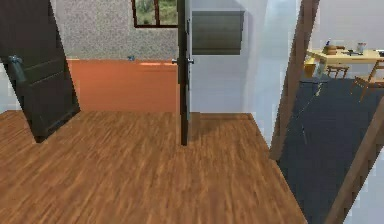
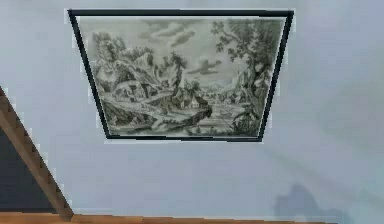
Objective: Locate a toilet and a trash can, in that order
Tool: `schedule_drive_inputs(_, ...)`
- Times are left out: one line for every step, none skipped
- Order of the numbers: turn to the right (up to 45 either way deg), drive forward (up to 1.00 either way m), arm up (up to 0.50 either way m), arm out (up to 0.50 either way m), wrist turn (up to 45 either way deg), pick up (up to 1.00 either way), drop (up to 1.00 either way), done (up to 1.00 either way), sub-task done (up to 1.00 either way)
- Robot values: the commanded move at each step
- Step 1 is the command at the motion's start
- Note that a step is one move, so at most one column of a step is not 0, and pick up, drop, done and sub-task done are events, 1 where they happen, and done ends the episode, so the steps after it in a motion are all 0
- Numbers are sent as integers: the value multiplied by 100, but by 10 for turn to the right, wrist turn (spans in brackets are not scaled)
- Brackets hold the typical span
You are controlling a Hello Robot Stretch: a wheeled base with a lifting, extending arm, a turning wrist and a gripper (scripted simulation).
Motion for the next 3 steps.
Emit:
schedule_drive_inputs(150, 0, 0, 0, 0, 0, 0, 0, 0)
schedule_drive_inputs(0, 5, 0, 0, 0, 0, 0, 0, 0)
schedule_drive_inputs(-450, 0, 0, 0, 0, 0, 0, 0, 0)
